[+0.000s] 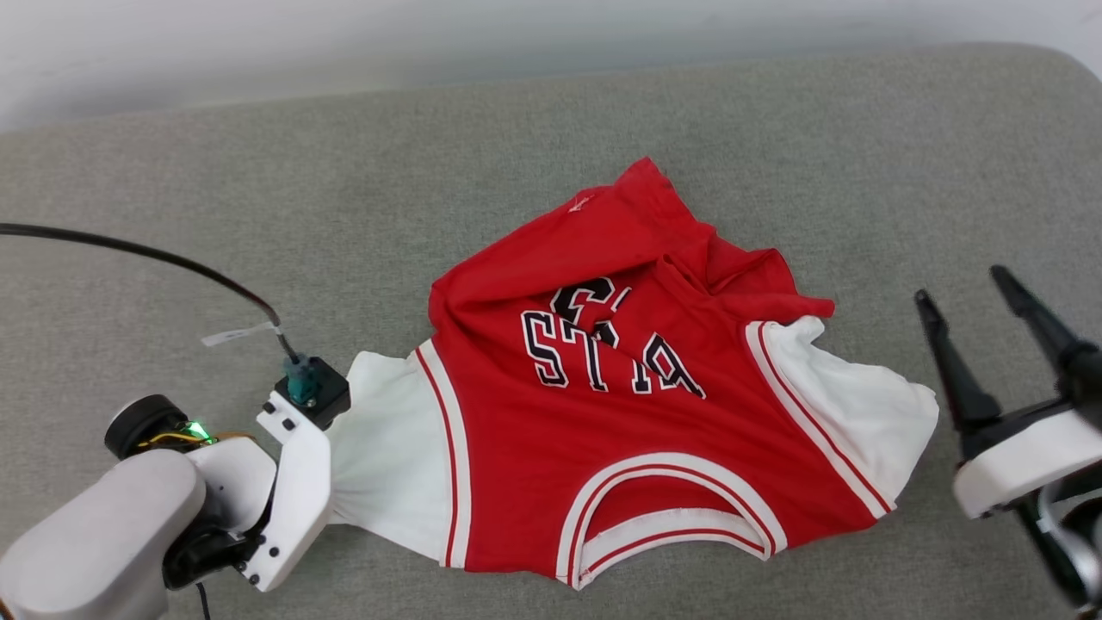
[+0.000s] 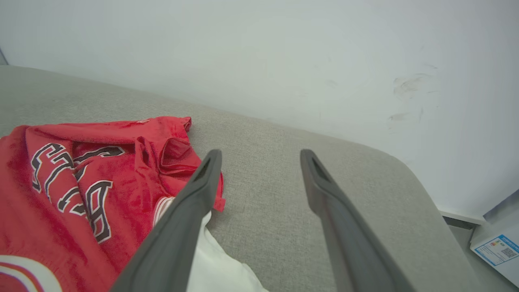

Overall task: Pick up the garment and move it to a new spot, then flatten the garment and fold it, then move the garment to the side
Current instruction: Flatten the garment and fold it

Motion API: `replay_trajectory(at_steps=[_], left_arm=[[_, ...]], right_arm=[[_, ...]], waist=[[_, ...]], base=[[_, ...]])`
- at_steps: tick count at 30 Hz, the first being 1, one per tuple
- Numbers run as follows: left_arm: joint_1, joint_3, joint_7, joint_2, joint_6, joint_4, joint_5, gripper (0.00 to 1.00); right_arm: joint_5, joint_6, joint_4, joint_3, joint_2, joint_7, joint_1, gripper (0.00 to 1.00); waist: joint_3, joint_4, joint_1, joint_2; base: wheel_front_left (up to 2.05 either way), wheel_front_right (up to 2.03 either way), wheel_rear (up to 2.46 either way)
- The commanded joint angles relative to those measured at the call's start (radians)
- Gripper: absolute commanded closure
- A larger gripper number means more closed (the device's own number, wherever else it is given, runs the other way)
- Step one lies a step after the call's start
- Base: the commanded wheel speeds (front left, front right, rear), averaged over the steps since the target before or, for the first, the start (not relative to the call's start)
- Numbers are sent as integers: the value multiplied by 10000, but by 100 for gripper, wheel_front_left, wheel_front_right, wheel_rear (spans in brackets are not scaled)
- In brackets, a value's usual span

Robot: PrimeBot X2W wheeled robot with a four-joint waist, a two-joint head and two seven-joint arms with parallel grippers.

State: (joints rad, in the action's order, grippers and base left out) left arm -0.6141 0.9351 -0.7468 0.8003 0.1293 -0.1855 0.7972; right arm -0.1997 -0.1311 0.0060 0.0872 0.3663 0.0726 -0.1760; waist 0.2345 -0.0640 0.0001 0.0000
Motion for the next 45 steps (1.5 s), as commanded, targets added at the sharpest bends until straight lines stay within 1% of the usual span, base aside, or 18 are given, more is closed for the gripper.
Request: replay_trajectory(at_steps=[1,3,5,7,11,13,16,18,21,25,30,33,36,38,39,40,45], left_arm=[[49,17,86,75,-10,-44,22,100],[67,-93,337,256,-10,78,62,100],[181,-202,544,362,-40,217,140,100],[252,-310,727,505,-124,403,172,100],[375,-412,912,698,-310,796,170,100],[376,-444,969,752,-380,979,121,100],[281,-498,1029,786,-483,1212,53,100],[159,-535,1077,794,-530,1347,-28,100],[32,-560,1070,757,-563,1512,-119,100],[-200,-601,1095,740,-615,1701,-262,100],[-436,-564,1059,618,-615,1880,-423,100],[-554,-562,1099,557,-624,1933,-485,100],[-568,-518,1168,481,-614,1877,-524,100],[-541,-517,1200,451,-607,1844,-500,100],[-510,-516,1235,468,-606,1817,-496,100],[-482,-527,1270,503,-608,1795,-493,100],[-352,-673,1653,604,-644,1795,-450,100]], right_arm=[[-67,6,-50,-2,213,-174,-151,0],[-323,6,-164,140,802,-868,-348,0],[-617,6,-369,387,1541,-1614,-657,0],[-1285,6,-452,687,2148,-2492,-934,0],[-3127,6,-532,1948,3709,-5292,-1416,0],[-4028,6,-554,2513,4380,-6628,-1695,0],[-4965,6,-368,3253,5021,-8150,-2115,0],[-5374,6,-195,3711,5255,-8933,-2457,0],[-5697,6,201,4259,5282,-9675,-2956,0],[-5822,6,977,4827,4841,-9834,-3503,0],[-5951,6,2000,5443,4251,-9335,-3592,0],[-5951,8,2697,6052,3959,-8918,-3285,0],[-6296,11,3396,6519,3592,-8427,-2750,0],[-6450,11,3605,6755,3539,-8011,-2678,0],[-6474,11,3625,6827,3566,-7710,-2759,58],[-6494,11,3634,6890,3628,-7484,-2875,100],[-6645,2,3166,6967,4213,-6414,-3637,100]], waist=[[-129,79,-1,0],[-259,154,-1,0],[-372,220,-1,0],[-445,271,-1,0],[-512,413,-1,0],[-490,476,-1,0],[-375,574,-1,0],[-263,633,-1,0],[-37,731,-1,0],[307,820,-1,0],[703,958,-1,0],[864,988,-1,0],[911,1017,-1,0],[885,993,-1,0],[836,966,-1,0],[775,932,-1,0],[234,783,-1,0]], base=[[0,0,0],[0,0,0],[0,0,0],[0,0,0],[0,0,0],[0,0,0],[0,0,0],[0,0,0],[0,0,0],[0,0,0],[0,0,0],[0,0,0],[0,0,0],[0,0,0],[0,0,0],[0,0,0],[0,0,0]])
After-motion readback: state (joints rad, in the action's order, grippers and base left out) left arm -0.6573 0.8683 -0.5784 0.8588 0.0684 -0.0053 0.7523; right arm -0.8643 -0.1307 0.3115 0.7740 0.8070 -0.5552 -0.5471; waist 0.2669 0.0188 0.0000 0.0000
